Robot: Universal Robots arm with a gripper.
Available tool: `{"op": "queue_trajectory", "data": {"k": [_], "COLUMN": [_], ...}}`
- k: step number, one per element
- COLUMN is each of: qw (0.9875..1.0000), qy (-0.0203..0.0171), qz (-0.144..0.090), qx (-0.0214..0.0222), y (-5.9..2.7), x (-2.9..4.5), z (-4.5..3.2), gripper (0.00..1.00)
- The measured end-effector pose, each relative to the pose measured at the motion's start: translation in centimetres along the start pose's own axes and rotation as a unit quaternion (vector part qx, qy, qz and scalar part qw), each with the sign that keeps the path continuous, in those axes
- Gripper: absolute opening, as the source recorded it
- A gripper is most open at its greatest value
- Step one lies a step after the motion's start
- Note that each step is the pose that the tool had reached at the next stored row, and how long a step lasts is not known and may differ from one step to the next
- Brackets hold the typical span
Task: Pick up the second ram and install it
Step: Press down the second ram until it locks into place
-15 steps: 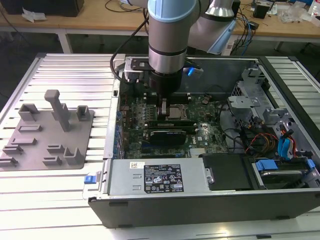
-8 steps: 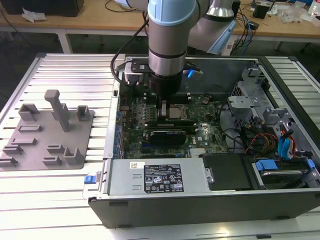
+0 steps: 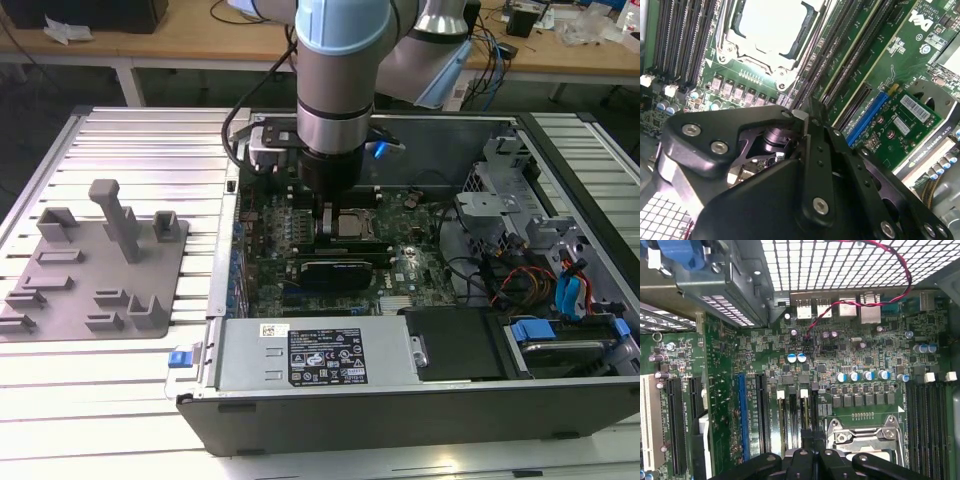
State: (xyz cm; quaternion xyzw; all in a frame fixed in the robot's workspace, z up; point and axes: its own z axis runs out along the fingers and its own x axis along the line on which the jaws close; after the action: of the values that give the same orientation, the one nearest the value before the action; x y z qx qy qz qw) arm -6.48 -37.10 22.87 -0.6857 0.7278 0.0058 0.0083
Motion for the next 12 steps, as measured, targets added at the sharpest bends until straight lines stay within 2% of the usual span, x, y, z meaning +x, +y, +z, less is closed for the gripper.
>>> {"op": "queue_trajectory", "data": {"k": [1, 3, 6, 9, 12], "qw": [1.0000, 1.0000, 1.0000, 1.0000, 1.0000], "qy": [-0.0004, -0.0001, -0.0001, -0.0001, -0.0001], "qz": [0.000, 0.000, 0.000, 0.000, 0.000], "qx": [0.0002, 0.0001, 0.0001, 0.0000, 0.0000], "y": [0.00, 0.00, -0.01, -0.02, -0.71], "x": [-0.01, -0.03, -0.06, -0.07, -0.11], "z": [-0.06, -1.63, -2.86, -3.11, -3.11], "gripper": [0.08, 0.08, 0.08, 0.08, 0.08]}}
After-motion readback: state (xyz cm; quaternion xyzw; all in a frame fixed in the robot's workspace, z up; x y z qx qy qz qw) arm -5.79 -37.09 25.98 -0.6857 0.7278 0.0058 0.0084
